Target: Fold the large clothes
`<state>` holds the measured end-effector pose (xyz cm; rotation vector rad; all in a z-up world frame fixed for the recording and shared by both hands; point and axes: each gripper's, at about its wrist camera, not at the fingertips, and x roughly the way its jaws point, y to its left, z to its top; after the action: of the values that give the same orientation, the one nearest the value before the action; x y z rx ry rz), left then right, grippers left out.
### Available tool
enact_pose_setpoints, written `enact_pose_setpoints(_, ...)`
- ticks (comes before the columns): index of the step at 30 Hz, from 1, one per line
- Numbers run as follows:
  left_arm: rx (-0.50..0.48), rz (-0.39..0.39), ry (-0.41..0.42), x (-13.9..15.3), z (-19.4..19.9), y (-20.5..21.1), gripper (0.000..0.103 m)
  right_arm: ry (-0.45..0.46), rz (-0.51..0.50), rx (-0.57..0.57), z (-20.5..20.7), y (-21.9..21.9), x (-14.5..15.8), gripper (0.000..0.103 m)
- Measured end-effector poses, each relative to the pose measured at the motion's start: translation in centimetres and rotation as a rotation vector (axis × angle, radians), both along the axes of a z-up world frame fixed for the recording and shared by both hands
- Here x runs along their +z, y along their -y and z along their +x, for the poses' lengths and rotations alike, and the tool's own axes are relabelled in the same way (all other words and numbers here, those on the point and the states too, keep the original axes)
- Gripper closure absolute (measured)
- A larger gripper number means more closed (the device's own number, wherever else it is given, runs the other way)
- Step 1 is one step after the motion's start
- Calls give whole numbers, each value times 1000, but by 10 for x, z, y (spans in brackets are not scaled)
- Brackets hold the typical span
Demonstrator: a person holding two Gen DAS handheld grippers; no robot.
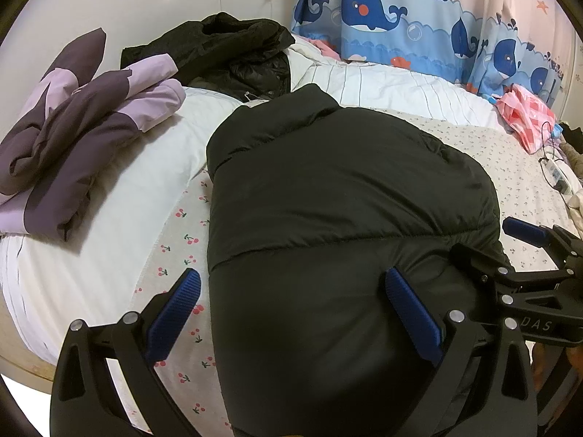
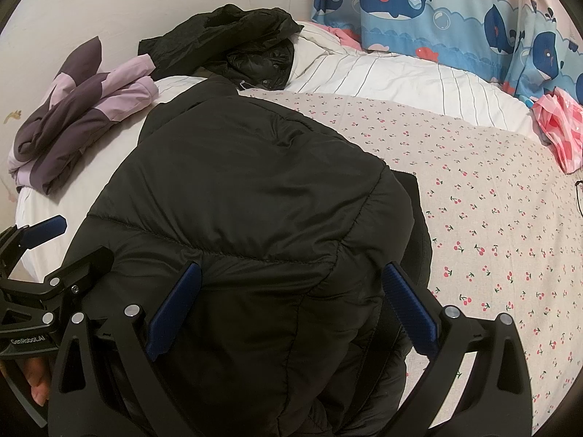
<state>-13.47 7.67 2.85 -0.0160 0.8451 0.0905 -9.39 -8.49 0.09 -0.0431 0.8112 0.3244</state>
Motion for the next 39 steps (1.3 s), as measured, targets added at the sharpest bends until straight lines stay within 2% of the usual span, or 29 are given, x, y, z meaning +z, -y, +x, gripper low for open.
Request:
enact_pose_setpoints(20,0,67,24,5,-2,5,6,1,0,2,-1,0,0,7)
enact_pose_setpoints(39,3,77,36,8,-4,6,6,3,1,2,-2,-1,0,7)
